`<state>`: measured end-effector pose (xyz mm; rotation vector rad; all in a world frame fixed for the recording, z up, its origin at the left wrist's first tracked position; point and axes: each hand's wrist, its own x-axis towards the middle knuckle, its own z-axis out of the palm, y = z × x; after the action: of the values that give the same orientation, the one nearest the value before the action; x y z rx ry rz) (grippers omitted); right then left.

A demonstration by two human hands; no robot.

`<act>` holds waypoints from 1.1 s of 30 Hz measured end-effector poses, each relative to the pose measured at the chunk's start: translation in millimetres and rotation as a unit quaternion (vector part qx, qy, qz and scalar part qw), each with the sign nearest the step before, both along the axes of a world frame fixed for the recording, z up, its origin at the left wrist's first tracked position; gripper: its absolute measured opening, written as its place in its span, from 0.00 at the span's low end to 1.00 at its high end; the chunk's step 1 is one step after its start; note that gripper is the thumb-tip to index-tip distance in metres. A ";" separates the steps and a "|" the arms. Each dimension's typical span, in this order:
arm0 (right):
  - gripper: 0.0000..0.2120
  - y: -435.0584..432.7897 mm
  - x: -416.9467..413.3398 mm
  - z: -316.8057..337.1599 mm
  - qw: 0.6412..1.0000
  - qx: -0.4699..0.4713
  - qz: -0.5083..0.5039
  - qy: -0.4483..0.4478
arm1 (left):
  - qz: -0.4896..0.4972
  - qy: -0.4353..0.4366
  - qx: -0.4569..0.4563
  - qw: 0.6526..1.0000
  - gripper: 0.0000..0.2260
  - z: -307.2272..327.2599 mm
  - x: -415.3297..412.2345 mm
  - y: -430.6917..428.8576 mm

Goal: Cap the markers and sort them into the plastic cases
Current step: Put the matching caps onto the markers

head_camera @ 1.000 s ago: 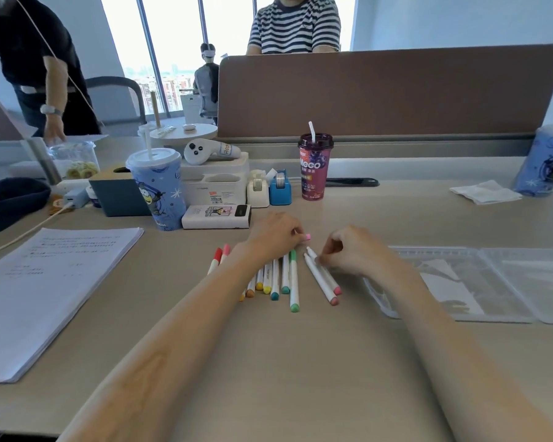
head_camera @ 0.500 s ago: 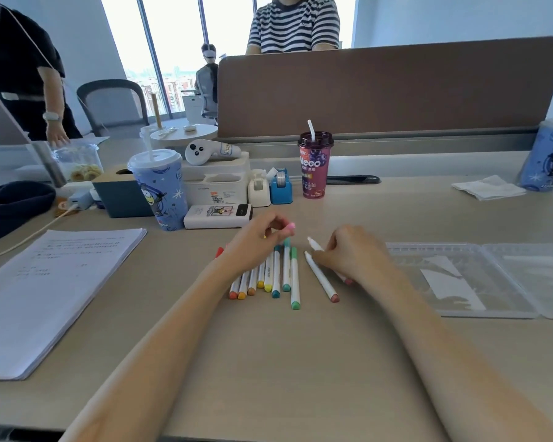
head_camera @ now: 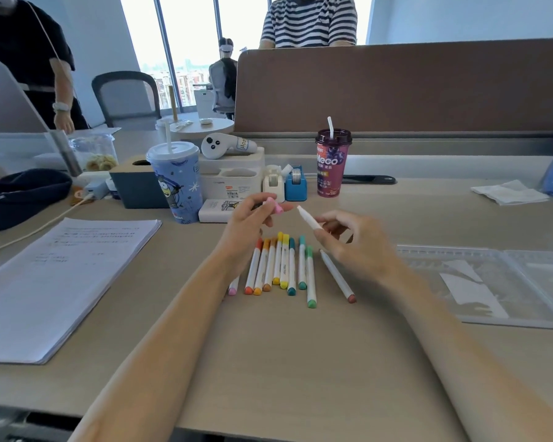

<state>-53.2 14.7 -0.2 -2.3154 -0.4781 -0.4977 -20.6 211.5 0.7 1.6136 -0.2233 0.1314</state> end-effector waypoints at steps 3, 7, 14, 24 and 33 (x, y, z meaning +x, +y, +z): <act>0.13 0.0 -1.3 -1.2 1.000 -0.019 0.018 -0.009 | -0.019 0.030 -0.021 0.999 0.15 1.3 -1.2 0.1; 0.12 0.4 0.0 -2.8 0.999 -0.031 0.016 -0.008 | -0.034 0.031 -0.008 0.999 0.11 2.5 -2.6 0.1; 0.12 0.6 0.6 -2.0 1.000 -0.019 0.003 -0.018 | -0.059 0.008 0.029 0.998 0.10 4.8 -8.6 -3.3; 0.06 -2.1 0.9 7.2 0.991 0.113 -0.001 0.068 | -0.045 -0.054 0.106 0.992 0.04 -2.2 -5.4 -13.7; 0.04 3.7 0.4 12.4 0.989 0.134 0.024 0.066 | -0.039 -0.119 0.091 0.988 0.06 3.4 -4.5 -15.5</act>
<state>-52.8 18.4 12.3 -2.0589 -0.3770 -0.3600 -25.1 196.0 4.1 1.7667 -0.4929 0.2498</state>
